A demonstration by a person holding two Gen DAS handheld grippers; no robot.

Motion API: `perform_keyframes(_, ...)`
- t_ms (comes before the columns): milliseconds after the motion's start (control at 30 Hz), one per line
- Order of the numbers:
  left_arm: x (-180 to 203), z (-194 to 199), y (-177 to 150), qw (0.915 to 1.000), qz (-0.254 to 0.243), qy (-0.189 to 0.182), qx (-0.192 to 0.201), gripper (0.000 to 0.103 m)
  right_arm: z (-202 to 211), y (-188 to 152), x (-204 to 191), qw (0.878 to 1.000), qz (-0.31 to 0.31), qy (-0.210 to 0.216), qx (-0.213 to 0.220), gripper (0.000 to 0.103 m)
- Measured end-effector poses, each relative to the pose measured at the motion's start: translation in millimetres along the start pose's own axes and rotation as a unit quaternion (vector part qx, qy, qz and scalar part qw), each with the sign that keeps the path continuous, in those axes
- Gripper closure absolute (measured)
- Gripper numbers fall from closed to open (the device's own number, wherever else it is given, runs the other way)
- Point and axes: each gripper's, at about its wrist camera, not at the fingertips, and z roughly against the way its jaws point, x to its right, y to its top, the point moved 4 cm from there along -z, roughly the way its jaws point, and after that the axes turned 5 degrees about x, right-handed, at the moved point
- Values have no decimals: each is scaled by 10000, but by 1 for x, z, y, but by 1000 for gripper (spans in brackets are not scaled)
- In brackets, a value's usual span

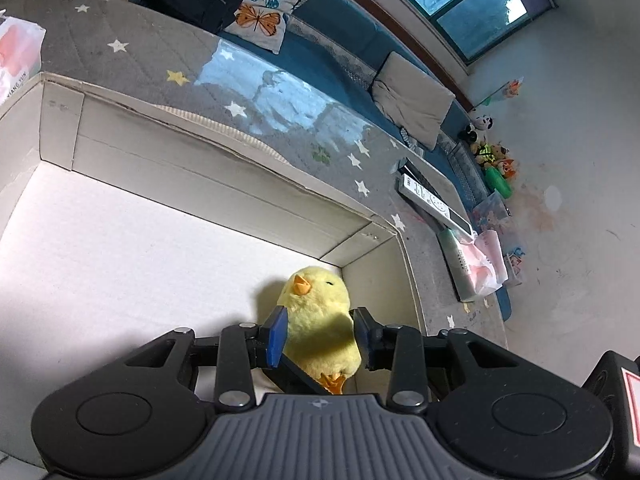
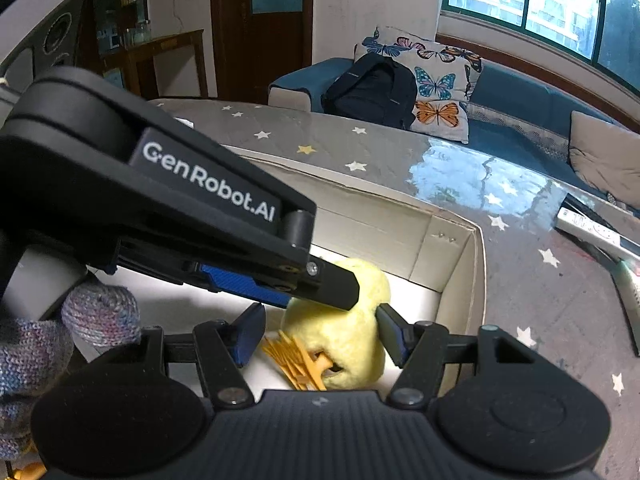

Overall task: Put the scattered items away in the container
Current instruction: 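Lift the chick with the left tool into the box and open it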

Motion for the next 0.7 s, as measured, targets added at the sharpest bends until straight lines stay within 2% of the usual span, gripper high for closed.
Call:
perform_keyframes(367, 3, 11, 2, 9998, -72, -6, 186, 65, 12, 3, 6, 9999, -87, -59, 104, 40)
perform_keyframes(600, 7, 20, 1, 9995, -114, 43, 277, 65, 21, 1, 11, 9996, -142, -68, 231, 30)
perform_keyframes(700, 11, 25, -2, 9993, -170, 75, 321, 65, 28, 3, 13, 9993, -152, -89, 328, 30)
